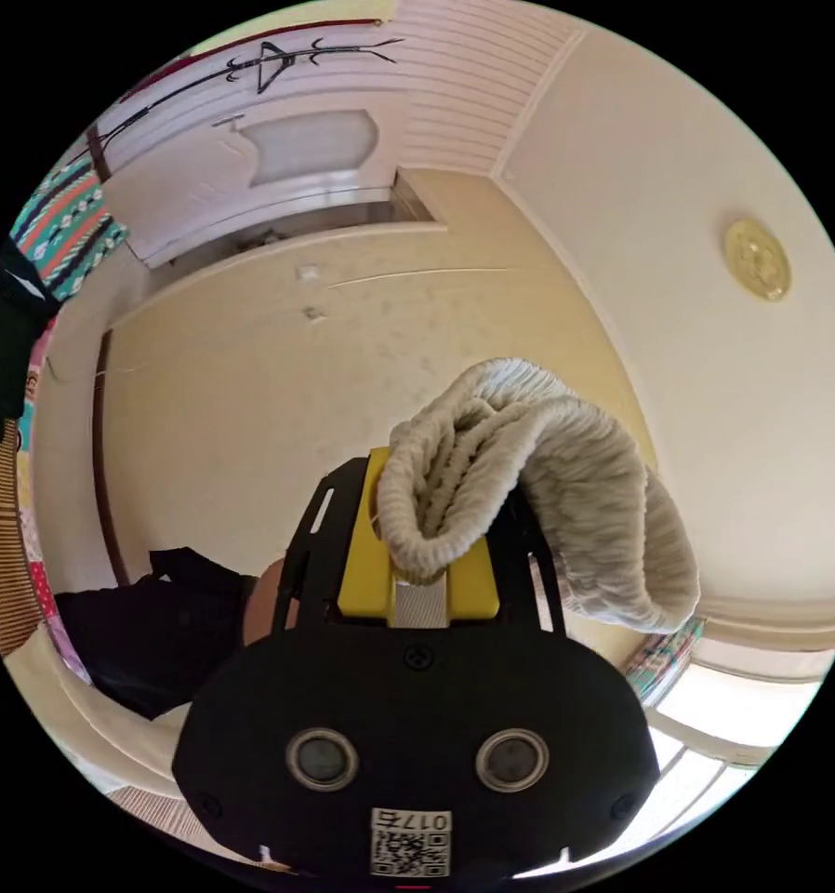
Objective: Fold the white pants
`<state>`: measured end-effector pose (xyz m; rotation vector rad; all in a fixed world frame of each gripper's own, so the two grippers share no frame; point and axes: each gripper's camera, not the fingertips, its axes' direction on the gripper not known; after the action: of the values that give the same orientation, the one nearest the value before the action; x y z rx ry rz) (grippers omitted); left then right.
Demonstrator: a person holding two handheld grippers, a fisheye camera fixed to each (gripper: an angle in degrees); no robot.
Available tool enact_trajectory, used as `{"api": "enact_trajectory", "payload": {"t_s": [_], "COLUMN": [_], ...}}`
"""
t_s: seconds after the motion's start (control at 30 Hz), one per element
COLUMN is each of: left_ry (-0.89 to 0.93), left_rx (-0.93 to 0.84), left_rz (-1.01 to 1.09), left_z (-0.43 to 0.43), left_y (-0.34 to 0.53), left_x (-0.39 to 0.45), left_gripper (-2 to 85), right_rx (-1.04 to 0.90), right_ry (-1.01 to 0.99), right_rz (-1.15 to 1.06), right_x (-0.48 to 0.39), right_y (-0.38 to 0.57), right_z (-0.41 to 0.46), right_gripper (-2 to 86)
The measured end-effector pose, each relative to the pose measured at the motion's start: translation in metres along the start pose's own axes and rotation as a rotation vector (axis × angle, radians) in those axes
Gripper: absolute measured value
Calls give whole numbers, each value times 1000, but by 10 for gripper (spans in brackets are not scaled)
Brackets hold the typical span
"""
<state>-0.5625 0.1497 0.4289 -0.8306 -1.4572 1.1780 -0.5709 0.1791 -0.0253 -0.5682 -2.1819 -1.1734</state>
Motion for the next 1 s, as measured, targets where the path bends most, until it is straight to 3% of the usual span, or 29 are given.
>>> {"api": "enact_trajectory", "payload": {"t_s": [0.1,0.2,0.3,0.43,0.5,0.6,0.63,0.67,0.73,0.9,1.0], "left_ry": [46,93,187,230,215,107,61,26,-153,-444,-419], "left_rx": [-86,-140,-130,-100,10,202,291,329,413,431,368], "left_rz": [-125,-228,-233,-197,-182,-131,-114,-110,-43,84,116], "left_z": [32,52,53,34,13,-26,-41,-48,-63,-44,-17], "left_y": [0,2,-1,-11,-13,-17,-18,-19,-27,-51,-65], "left_x": [-28,-45,-43,-36,-30,-16,-11,-8,13,55,60], "left_gripper": [149,170,123,58,51,49,49,49,49,49,50], "right_rx": [-33,-88,-172,-412,-533,-657,-717,-793,-905,-1016,-1069], "right_ry": [26,-43,-130,-77,69,544,802,1070,1369,1511,1566], "right_rz": [189,406,626,844,953,1264,1319,1307,1205,977,918], "right_x": [27,66,98,111,110,111,104,93,75,47,42], "right_y": [37,82,122,148,149,152,146,134,119,143,197], "right_z": [26,58,85,116,120,101,95,96,114,206,250], "right_gripper": [75,75,77,80,84,98,95,88,77,138,172]}}
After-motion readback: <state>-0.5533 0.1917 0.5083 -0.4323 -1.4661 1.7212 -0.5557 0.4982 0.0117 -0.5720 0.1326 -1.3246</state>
